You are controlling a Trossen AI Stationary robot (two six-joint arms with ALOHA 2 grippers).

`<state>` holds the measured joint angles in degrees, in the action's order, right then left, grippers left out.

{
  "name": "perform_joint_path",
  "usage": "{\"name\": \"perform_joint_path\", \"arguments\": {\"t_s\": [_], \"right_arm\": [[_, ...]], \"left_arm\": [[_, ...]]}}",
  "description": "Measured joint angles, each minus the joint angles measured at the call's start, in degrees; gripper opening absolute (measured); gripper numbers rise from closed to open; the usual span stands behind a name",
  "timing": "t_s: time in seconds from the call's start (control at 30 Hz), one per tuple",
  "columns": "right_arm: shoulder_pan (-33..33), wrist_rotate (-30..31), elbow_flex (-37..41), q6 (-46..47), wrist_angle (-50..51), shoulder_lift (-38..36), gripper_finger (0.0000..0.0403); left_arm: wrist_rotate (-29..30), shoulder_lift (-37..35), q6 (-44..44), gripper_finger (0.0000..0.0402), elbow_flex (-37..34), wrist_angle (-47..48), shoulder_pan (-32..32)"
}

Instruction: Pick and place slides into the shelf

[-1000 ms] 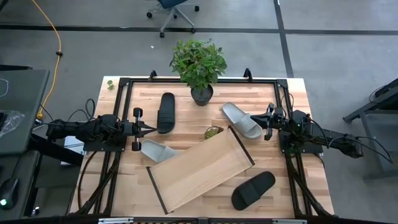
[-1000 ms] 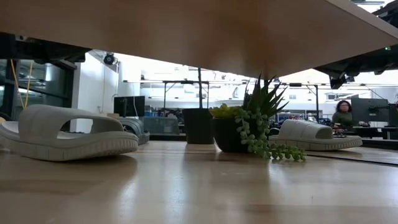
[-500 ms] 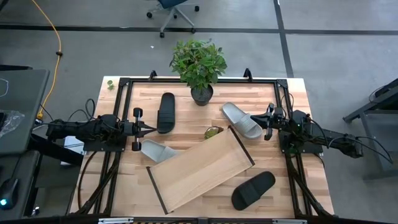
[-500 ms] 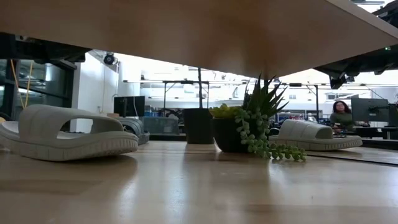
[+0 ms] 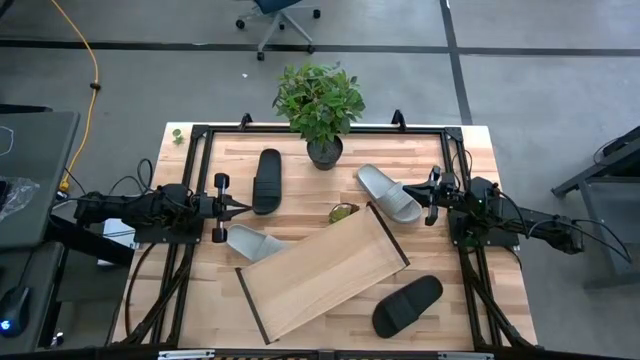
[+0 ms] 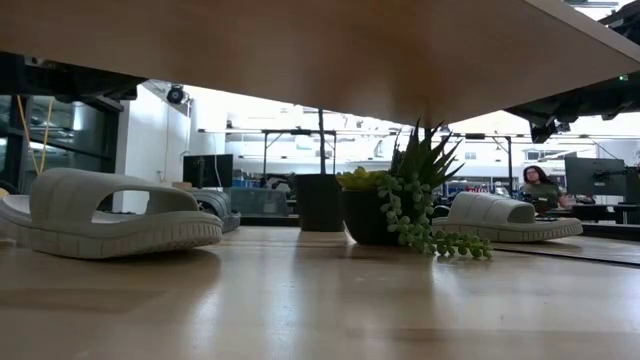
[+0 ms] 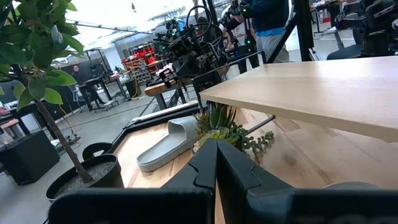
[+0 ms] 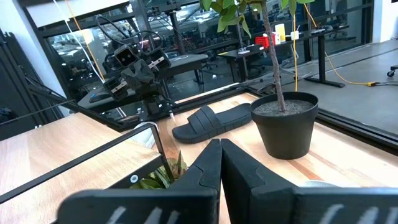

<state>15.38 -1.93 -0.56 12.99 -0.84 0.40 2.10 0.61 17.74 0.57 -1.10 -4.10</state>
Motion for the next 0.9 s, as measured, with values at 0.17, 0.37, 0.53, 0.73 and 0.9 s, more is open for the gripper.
{"name": "perform_joint_path", "arguments": {"t_s": [0.17,0.37,0.53,0.73,0.9], "right_arm": [[0.0,0.0,0.0,0.0,0.0,0.0,0.0],[0.0,0.0,0.0,0.0,0.0,0.0,0.0],[0.0,0.2,0.0,-1.2,0.0,0.0,0.0],[0.0,2.5,0.0,-8.9,0.0,0.0,0.0],[0.0,2.5,0.0,-8.8,0.0,0.0,0.0]], "left_arm": [[0.0,0.0,-0.1,0.0001,0.0,0.0,0.0],[-0.2,0.0,-6.5,0.0001,0.0,0.0,0.0],[-0.2,0.0,-15.8,0.0001,0.0,0.0,0.0],[-0.1,0.0,-20.0,0.0001,0.0,0.0,0.0],[-0.1,0.0,-23.4,0.0001,0.0,0.0,0.0]]}}
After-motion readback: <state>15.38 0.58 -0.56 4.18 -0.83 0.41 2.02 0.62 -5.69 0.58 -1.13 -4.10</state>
